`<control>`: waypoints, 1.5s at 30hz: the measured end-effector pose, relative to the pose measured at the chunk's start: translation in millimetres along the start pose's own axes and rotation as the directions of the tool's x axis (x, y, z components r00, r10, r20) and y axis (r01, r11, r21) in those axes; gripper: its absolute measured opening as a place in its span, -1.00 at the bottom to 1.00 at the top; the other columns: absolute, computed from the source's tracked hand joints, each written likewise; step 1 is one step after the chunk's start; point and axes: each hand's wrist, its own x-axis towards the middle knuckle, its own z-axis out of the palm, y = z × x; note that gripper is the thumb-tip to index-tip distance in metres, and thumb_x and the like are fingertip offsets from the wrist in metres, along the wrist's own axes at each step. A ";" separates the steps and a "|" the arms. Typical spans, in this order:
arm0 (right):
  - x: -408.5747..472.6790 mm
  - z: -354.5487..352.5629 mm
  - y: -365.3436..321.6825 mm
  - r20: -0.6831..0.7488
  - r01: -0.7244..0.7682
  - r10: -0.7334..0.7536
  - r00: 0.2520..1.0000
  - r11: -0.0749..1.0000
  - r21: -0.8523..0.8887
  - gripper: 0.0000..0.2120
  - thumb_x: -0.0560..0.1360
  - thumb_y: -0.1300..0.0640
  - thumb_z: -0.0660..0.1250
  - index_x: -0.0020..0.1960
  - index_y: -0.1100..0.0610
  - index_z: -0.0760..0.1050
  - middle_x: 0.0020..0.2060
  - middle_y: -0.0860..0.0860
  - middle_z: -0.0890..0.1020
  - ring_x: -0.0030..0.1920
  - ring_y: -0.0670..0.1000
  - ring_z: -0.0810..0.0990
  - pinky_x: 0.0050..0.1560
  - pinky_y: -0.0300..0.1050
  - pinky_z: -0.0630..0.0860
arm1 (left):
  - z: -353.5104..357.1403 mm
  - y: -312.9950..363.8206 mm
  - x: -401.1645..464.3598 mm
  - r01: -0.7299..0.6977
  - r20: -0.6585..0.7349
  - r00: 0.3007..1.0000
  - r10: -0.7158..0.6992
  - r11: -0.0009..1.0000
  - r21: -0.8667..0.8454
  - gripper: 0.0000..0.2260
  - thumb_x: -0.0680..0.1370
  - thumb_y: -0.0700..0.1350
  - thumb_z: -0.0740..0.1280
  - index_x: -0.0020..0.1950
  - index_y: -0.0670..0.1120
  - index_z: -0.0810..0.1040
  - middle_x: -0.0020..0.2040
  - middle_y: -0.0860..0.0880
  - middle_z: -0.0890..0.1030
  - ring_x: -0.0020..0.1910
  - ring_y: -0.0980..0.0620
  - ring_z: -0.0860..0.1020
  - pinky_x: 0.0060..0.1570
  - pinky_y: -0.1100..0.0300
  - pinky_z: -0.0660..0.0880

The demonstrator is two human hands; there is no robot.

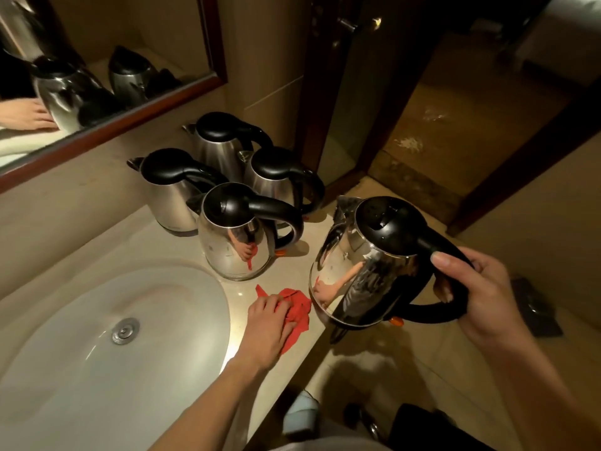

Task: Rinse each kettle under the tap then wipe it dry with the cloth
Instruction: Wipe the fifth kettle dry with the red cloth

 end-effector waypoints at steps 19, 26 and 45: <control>-11.7 24.8 -15.9 0.106 0.057 -0.059 0.993 0.998 0.014 -0.41 0.04 -0.39 0.66 -0.31 0.09 0.60 -0.52 -0.03 0.48 -0.54 -0.07 0.43 -0.50 -0.25 0.35 | -135.2 115.1 18.0 -0.171 -0.247 0.932 -0.266 0.279 -0.945 -0.16 0.45 0.46 0.21 0.24 -0.32 0.37 -0.17 -0.29 0.51 -0.26 -0.09 0.53 -0.25 0.13 0.49; -16.5 24.5 -25.8 0.105 0.080 -0.081 0.991 0.997 0.015 -0.38 0.02 -0.40 0.67 -0.35 0.10 0.57 -0.55 0.00 0.44 -0.57 -0.04 0.40 -0.51 -0.20 0.32 | -145.2 162.2 0.6 -0.359 -0.562 0.788 -0.249 0.556 -0.750 -0.45 0.52 0.20 0.27 0.46 0.01 0.30 0.30 -0.13 0.47 0.22 -0.05 0.52 0.17 0.04 0.50; -29.6 39.3 -28.0 0.076 0.077 -0.088 0.993 0.988 0.137 -0.32 -0.06 -0.41 0.68 -0.32 0.12 0.54 -0.55 -0.02 0.39 -0.57 -0.07 0.35 -0.52 -0.21 0.30 | -204.9 190.8 10.8 -0.386 -0.676 0.634 0.376 0.911 0.144 -0.56 0.53 0.12 0.29 0.32 -0.09 0.52 0.35 -0.14 0.49 0.36 -0.15 0.40 0.33 -0.11 0.32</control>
